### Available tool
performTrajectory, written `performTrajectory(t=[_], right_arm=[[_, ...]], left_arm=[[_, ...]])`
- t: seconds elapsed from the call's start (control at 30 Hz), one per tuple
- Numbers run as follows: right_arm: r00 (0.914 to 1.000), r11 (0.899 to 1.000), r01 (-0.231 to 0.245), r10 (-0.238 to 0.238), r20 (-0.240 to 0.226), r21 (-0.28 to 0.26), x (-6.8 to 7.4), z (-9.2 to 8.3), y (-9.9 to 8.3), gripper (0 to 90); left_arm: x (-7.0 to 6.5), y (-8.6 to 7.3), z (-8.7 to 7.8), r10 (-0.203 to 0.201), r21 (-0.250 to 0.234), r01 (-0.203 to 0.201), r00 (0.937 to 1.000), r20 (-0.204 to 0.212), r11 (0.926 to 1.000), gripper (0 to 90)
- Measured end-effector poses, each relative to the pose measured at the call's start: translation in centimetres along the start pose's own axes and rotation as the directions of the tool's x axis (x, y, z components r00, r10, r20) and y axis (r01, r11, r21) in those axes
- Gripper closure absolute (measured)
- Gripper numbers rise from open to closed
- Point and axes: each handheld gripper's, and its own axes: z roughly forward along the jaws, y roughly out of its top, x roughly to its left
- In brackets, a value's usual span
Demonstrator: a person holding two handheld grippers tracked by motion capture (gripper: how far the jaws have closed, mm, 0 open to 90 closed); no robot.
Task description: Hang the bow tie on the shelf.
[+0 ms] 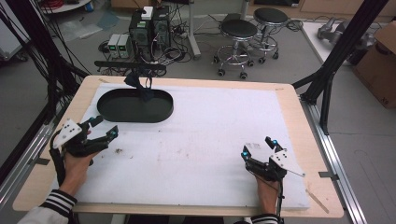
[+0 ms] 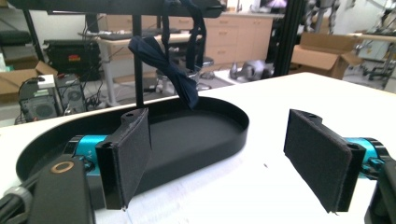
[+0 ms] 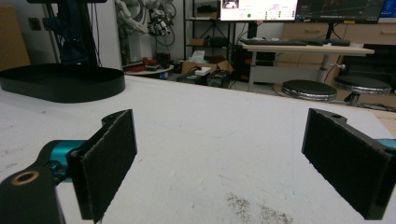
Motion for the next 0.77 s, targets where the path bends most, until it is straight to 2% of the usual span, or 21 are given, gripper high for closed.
performTrajectory(t=[0.13,0.2,0.27,0.33,0.4,0.43,0.6,0.77], right_arm=[[1.0000,1.000,0.003,-0.003,0.003,-0.001,0.0,0.0,0.0,9.2],[1.0000,1.000,0.000,0.000,0.003,-0.002,0.1,0.0,0.0,9.3],[1.0000,1.000,0.003,-0.003,0.006,-0.003,0.1,-0.1,0.0,9.2],[1.0000,1.000,0.006,-0.006,0.006,-0.006,0.1,-0.1,0.0,9.3],[1.0000,1.000,0.001,-0.001,0.007,-0.006,0.1,-0.1,0.0,9.2],[1.0000,1.000,-0.003,0.003,0.008,-0.005,0.1,-0.1,0.0,9.2],[1.0000,1.000,-0.002,0.002,0.006,-0.012,0.1,-0.1,-0.1,9.2],[1.0000,1.000,-0.005,0.005,0.006,-0.019,0.0,-0.2,-0.1,9.2]], left_arm=[[0.1,-1.7,-1.2,-0.046,-0.048,0.046,0.9989,-0.007,0.9978,24.3],[0.2,-2.3,-1.5,-0.062,-0.057,0.061,0.9980,-0.017,0.9965,24.9],[0.2,-2.8,-1.6,-0.078,-0.063,0.077,0.9970,-0.008,0.9950,24.6],[0.1,-3.1,-1.6,-0.070,-0.064,0.070,0.9976,0.007,0.9955,24.1],[-0.2,-3.2,-1.8,-0.034,-0.090,0.035,0.9993,0.012,0.9953,24.2],[-0.2,-3.2,-1.9,-0.031,-0.096,0.032,0.9994,0.018,0.9948,23.9],[0.1,-3.3,-2.0,-0.065,-0.106,0.068,0.9974,0.030,0.9920,20.0],[0.0,-3.3,-2.0,-0.047,-0.102,0.050,0.9983,0.033,0.9935,18.8]])
